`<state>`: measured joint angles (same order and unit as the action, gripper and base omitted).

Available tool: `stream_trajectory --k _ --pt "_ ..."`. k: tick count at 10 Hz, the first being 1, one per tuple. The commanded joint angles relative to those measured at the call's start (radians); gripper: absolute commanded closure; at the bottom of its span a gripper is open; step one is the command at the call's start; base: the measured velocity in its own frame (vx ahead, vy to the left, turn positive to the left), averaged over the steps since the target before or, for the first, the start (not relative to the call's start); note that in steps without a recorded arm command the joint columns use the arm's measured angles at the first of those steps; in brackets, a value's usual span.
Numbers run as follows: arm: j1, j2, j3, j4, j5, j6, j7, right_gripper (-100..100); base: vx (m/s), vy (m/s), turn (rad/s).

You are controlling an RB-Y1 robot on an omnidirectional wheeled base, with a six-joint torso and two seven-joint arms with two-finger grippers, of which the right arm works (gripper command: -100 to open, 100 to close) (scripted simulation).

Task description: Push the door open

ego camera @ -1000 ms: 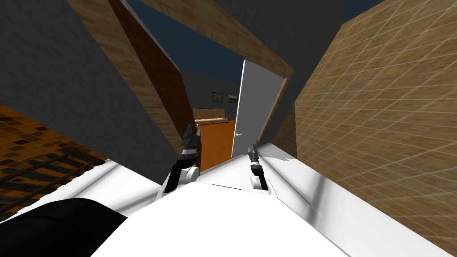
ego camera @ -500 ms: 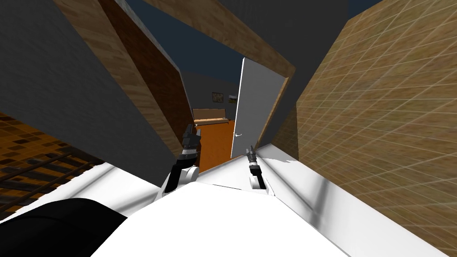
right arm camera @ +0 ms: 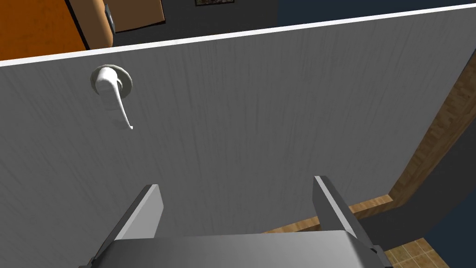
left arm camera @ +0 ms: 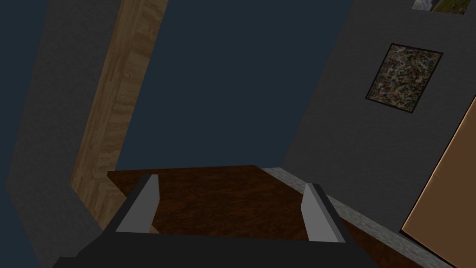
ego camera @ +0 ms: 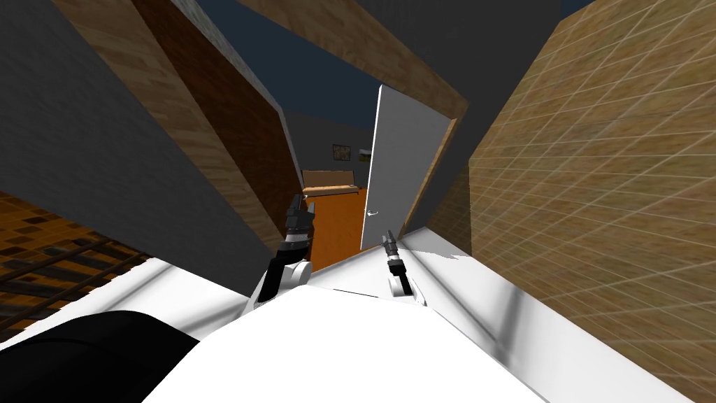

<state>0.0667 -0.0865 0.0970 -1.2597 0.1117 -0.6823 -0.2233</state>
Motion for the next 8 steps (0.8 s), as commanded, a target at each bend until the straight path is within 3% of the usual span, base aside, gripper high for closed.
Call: stream_trajectory --k 1,8 --pt "-0.01 0.0 0.001 0.029 0.004 -0.01 -0.001 -100 0.06 -0.067 0.015" --pt "-0.097 0.001 0.023 0.24 0.049 -0.062 -0.014 -100 0.087 -0.072 0.032"
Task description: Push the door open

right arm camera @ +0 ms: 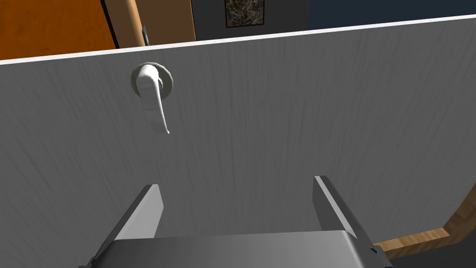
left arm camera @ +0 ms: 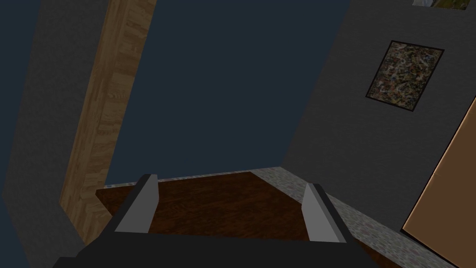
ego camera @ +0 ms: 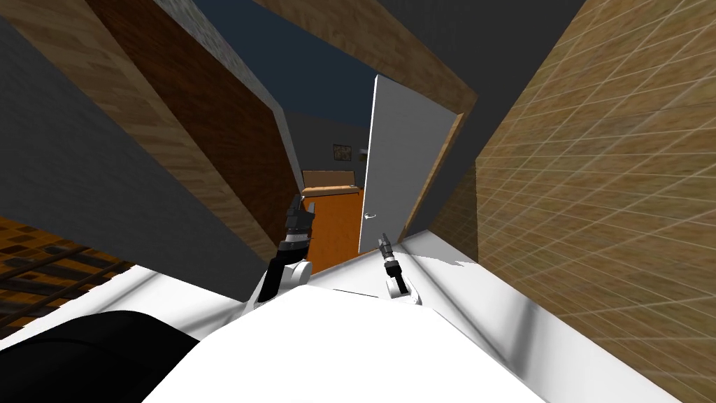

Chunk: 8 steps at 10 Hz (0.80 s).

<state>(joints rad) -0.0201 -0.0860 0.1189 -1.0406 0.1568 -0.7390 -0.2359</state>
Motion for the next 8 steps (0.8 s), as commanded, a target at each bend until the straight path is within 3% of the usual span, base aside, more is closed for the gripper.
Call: stream_trajectory --k 1,8 --pt "-0.022 0.001 0.005 0.05 0.01 -0.013 -0.003 -100 0.077 -0.074 0.03" --pt "-0.086 0.008 0.021 0.214 0.043 -0.051 -0.012 -100 0.074 -0.06 0.024"
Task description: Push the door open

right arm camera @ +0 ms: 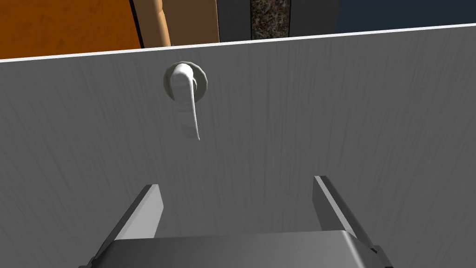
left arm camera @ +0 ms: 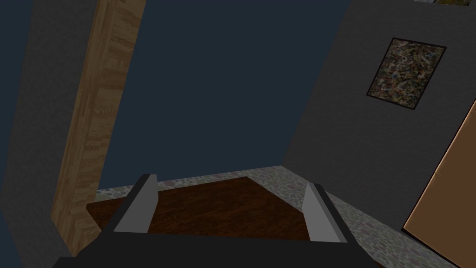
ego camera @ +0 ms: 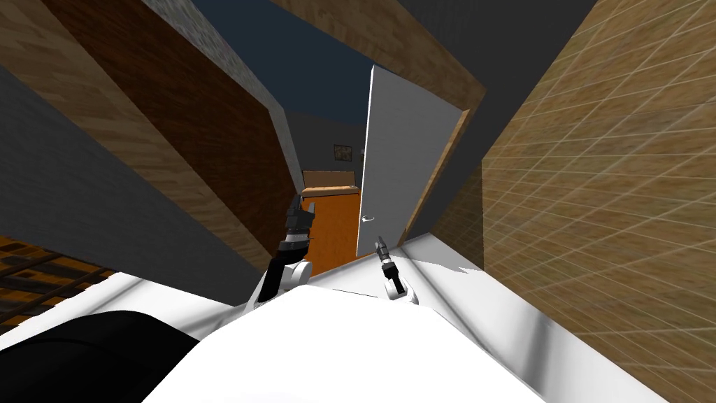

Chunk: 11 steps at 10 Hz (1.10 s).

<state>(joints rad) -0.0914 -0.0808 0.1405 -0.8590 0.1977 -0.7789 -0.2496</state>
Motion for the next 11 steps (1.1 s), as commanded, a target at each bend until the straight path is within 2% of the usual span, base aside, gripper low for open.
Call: stream_trajectory --k 1,7,8,11 --pt "-0.015 0.003 -0.001 0.033 0.002 -0.011 0.002 -100 0.056 -0.049 0.009" --pt "-0.066 0.012 0.012 0.161 0.029 -0.042 -0.006 -100 0.075 -0.055 0.021" --pt "-0.081 0.015 0.016 0.198 0.036 -0.051 -0.008 -100 0.107 -0.077 0.037" --pt "-0.102 0.021 0.021 0.251 0.047 -0.064 -0.011 -100 0.102 -0.053 0.021"
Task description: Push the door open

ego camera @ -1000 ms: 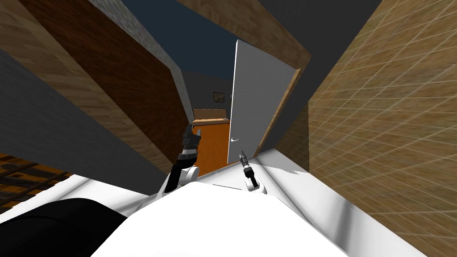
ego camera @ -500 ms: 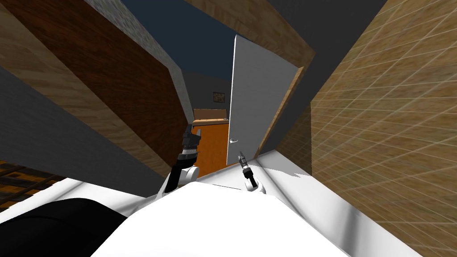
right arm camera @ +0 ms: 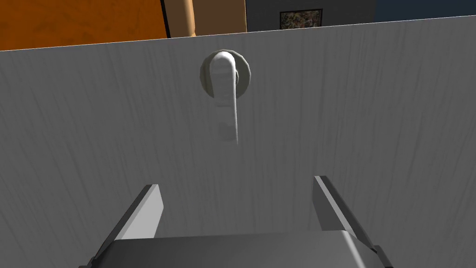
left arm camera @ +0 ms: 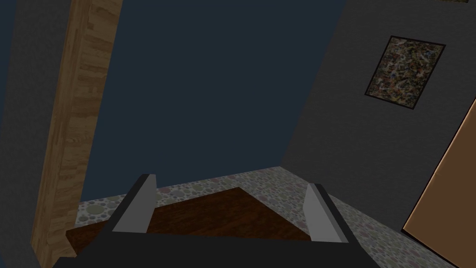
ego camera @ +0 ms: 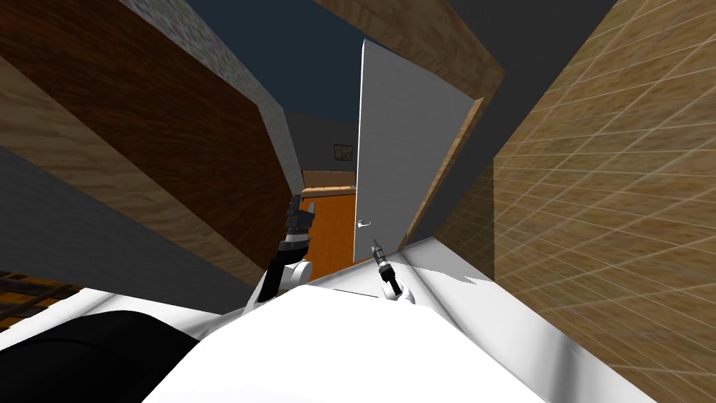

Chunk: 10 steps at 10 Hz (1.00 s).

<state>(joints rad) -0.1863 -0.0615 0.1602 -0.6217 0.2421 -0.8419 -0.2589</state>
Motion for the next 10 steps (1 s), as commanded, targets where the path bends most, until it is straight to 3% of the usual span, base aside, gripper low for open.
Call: stream_trajectory --k 1,6,10 --pt "-0.015 0.004 0.003 0.032 0.007 -0.006 -0.003 -100 0.111 -0.052 0.019" --pt "-0.013 -0.004 -0.006 0.038 -0.002 -0.013 0.009 -100 0.123 0.025 0.022" --pt "-0.011 0.001 -0.014 0.045 -0.008 -0.016 0.021 -100 0.18 0.082 0.031"
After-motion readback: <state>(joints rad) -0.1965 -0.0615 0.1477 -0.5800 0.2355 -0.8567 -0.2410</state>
